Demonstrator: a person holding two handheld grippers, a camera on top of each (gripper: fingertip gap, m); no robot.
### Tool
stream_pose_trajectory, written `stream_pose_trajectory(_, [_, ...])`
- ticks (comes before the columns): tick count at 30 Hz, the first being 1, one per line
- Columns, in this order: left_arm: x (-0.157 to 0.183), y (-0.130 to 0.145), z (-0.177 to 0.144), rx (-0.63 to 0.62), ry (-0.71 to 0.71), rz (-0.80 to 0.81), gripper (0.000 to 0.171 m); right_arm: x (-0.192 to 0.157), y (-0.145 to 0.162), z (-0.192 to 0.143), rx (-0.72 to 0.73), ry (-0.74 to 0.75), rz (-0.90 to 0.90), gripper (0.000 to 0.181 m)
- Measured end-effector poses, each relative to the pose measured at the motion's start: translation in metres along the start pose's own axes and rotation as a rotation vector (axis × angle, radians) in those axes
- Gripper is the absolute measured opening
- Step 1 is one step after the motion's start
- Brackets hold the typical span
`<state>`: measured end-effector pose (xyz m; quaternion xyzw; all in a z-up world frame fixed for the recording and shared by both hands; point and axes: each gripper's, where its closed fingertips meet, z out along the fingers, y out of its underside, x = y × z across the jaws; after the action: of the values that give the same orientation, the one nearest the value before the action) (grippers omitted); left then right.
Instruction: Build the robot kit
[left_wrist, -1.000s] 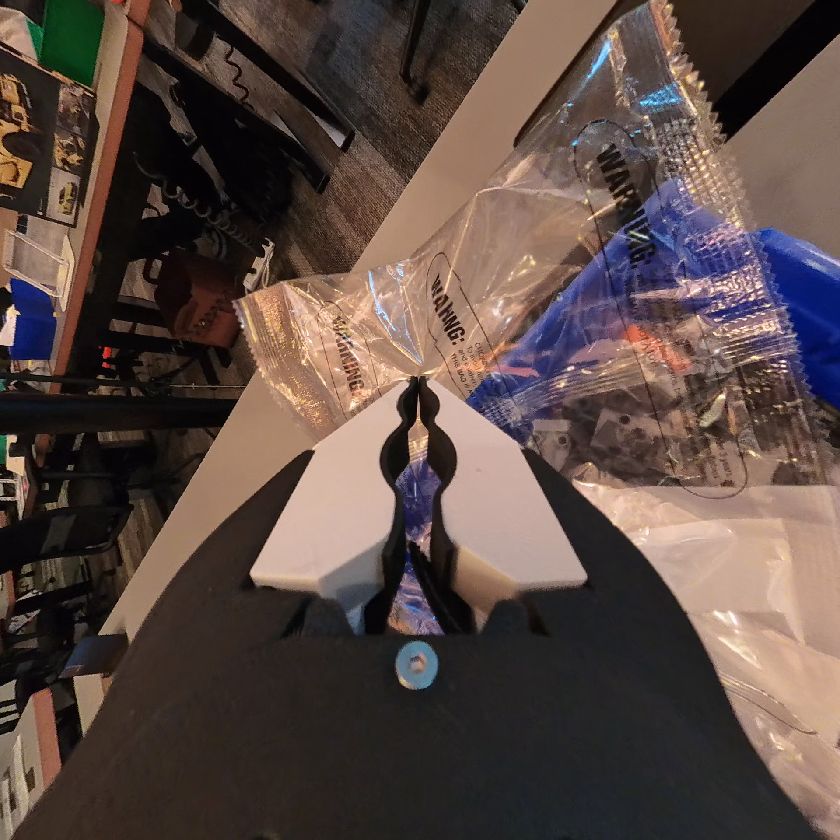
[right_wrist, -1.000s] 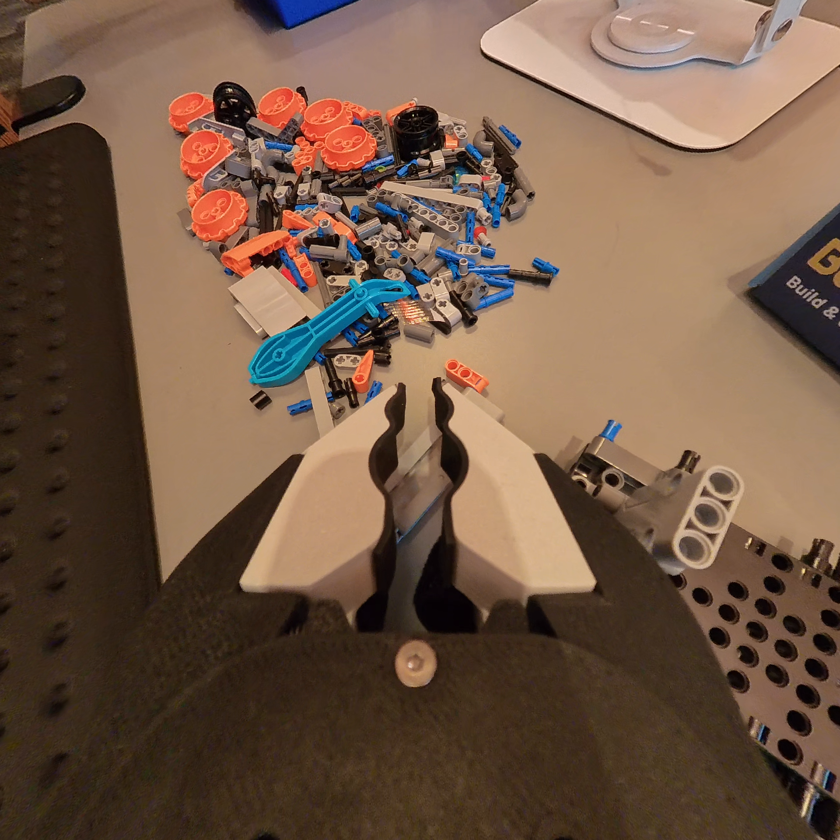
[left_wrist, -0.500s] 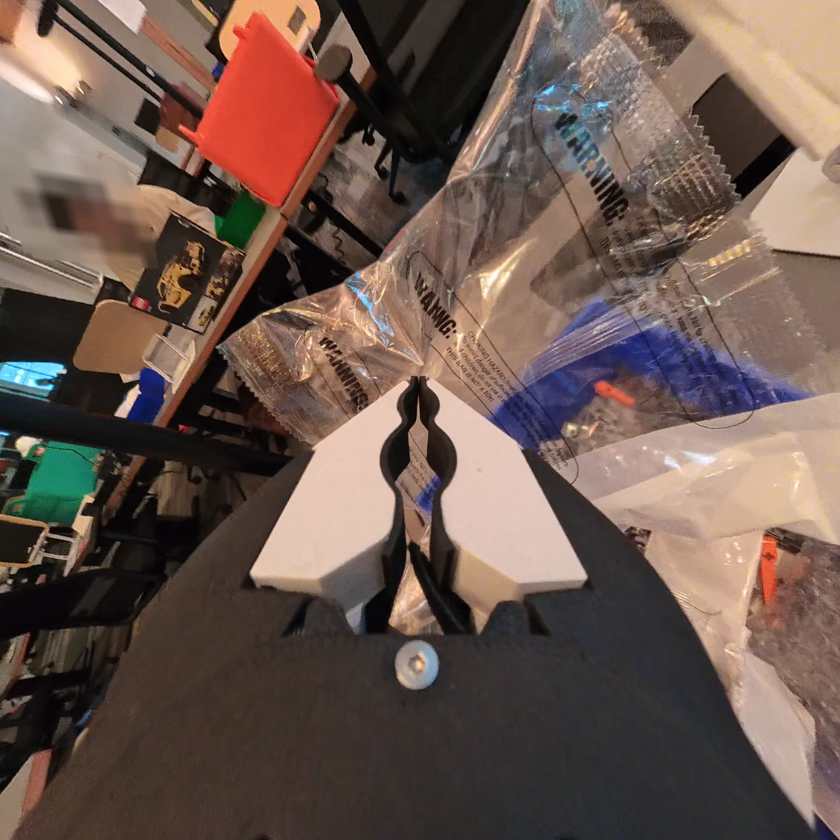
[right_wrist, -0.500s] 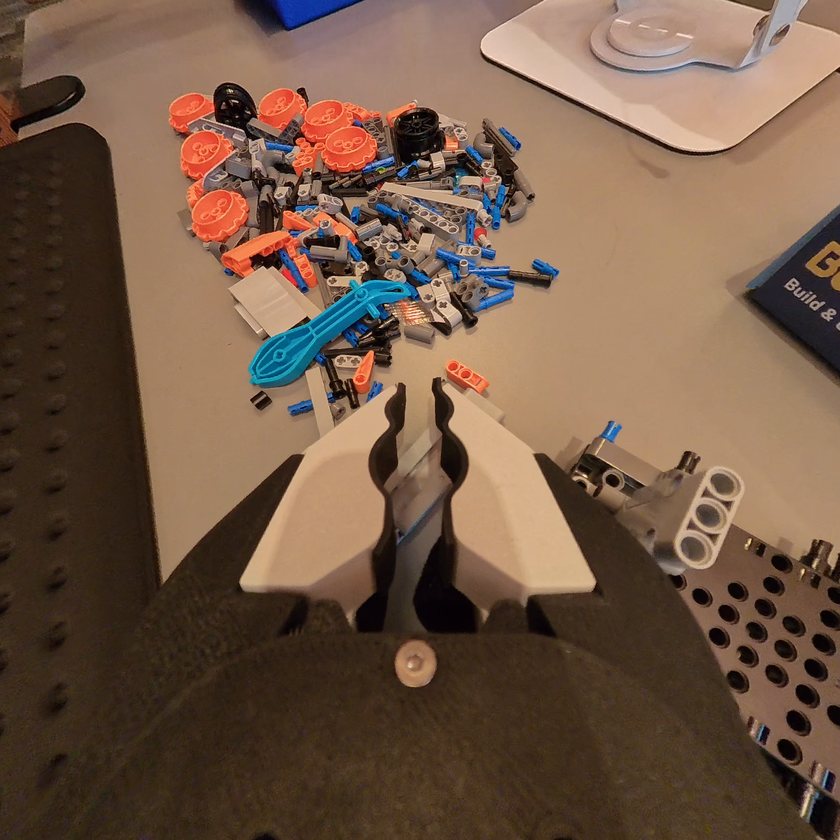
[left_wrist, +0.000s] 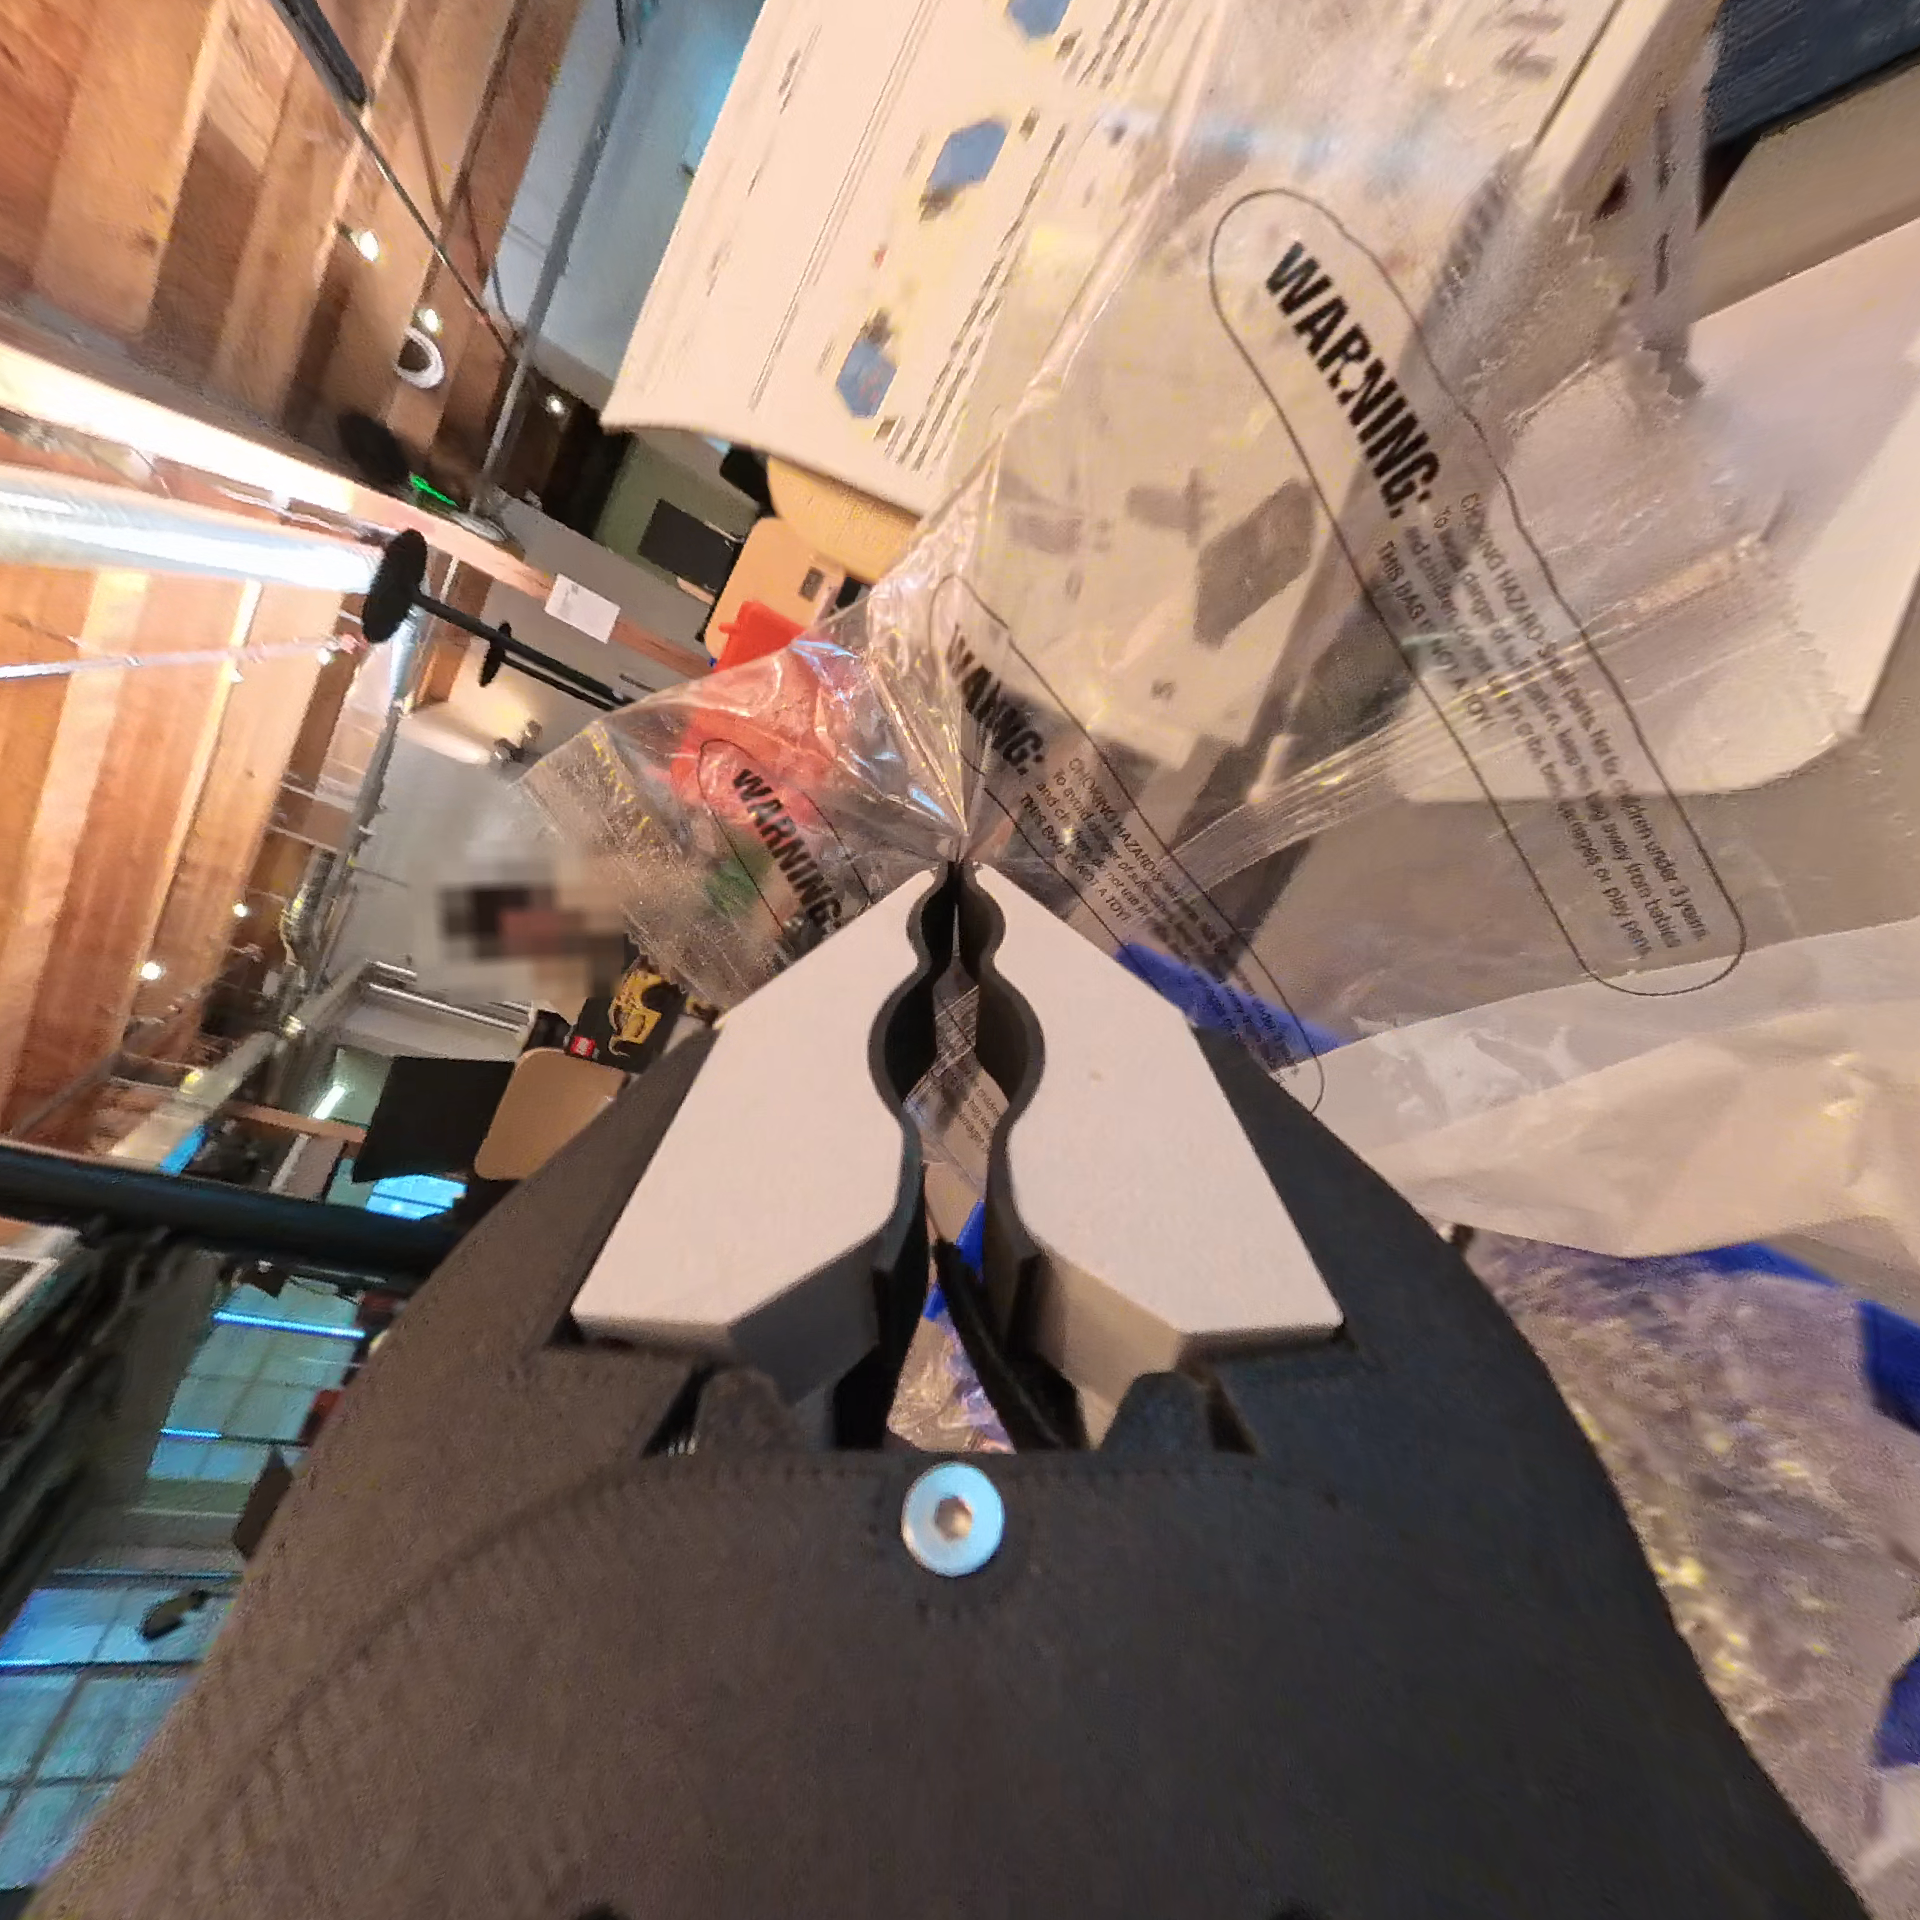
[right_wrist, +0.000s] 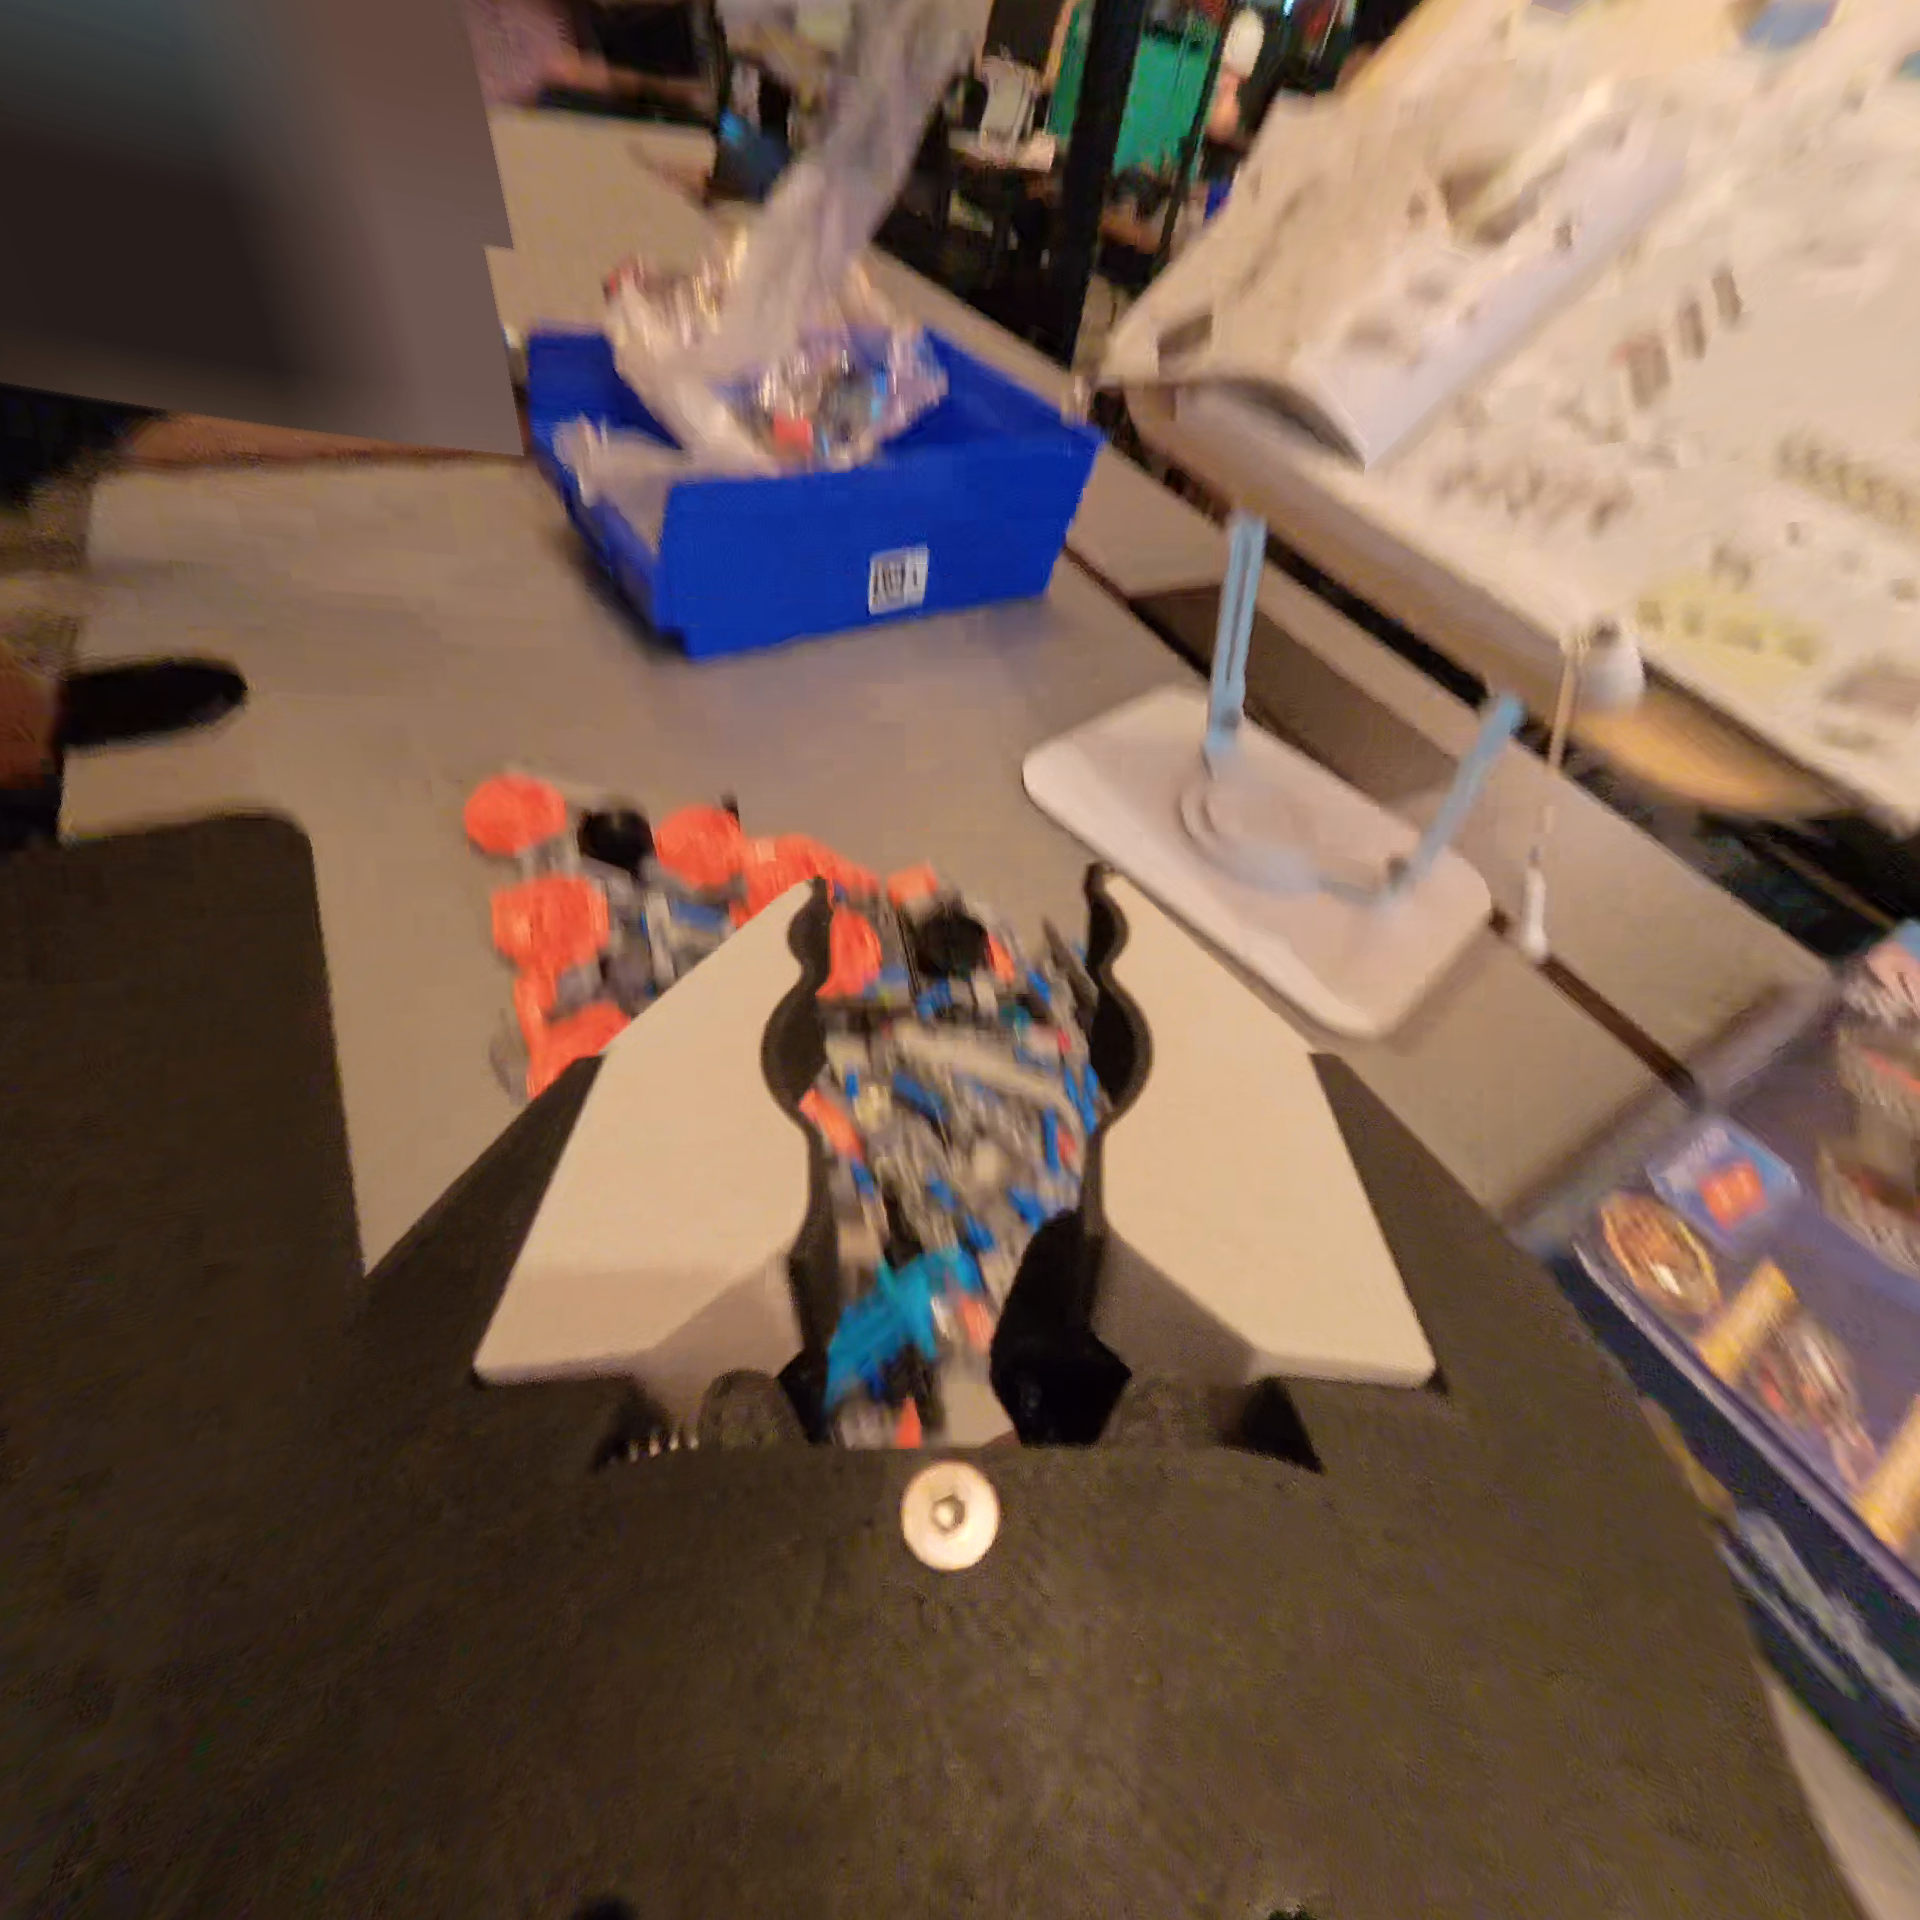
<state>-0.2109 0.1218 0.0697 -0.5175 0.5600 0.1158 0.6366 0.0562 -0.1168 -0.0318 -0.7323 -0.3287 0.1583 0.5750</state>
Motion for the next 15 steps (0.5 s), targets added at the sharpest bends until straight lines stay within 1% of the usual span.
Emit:
stream_pose_trajectory(1, [0.008,-0.011,-0.003,0.006,-0.003,0.019,0.0,-0.007,-0.018,0.018,0.024,-0.008,0.022,0.058])
stream_pose_trajectory(3, [0.031,-0.035,-0.005,0.022,0.037,0.02,0.0,-0.03,-0.042,0.056,0.049,-0.107,0.104,0.074])
stream_pose_trajectory(4, [0.041,-0.048,-0.006,0.036,0.041,0.029,0.0,-0.04,-0.051,0.075,0.062,-0.155,0.154,0.076])
stream_pose_trajectory(6, [0.063,-0.073,-0.007,0.054,0.063,0.047,0.0,-0.053,-0.059,0.109,0.038,-0.218,0.22,0.086])
stream_pose_trajectory(8, [0.081,-0.097,-0.01,0.087,0.051,0.079,0.0,-0.056,-0.067,0.131,0.042,-0.244,0.268,0.086])
stream_pose_trajectory(10, [0.101,-0.118,-0.011,0.121,0.08,0.082,0.0,-0.052,-0.079,0.138,0.103,-0.249,0.309,0.073])
stream_pose_trajectory(11, [0.109,-0.125,-0.011,0.131,0.084,0.099,0.0,-0.051,-0.085,0.135,0.14,-0.263,0.319,0.051])
stream_pose_trajectory(12, [0.115,-0.133,-0.01,0.146,0.079,0.112,0.0,-0.05,-0.09,0.13,0.178,-0.276,0.317,0.015])
stream_pose_trajectory(13, [0.12,-0.139,-0.009,0.164,0.085,0.112,0.0,-0.042,-0.091,0.126,0.198,-0.237,0.309,0.0])
stream_pose_trajectory(14, [0.124,-0.145,-0.007,0.179,0.097,0.105,0.0,-0.036,-0.089,0.122,0.197,-0.214,0.306,0.0])
stream_pose_trajectory(15, [0.127,-0.15,-0.004,0.191,0.11,0.102,0.0,-0.034,-0.086,0.116,0.192,-0.223,0.315,0.0])
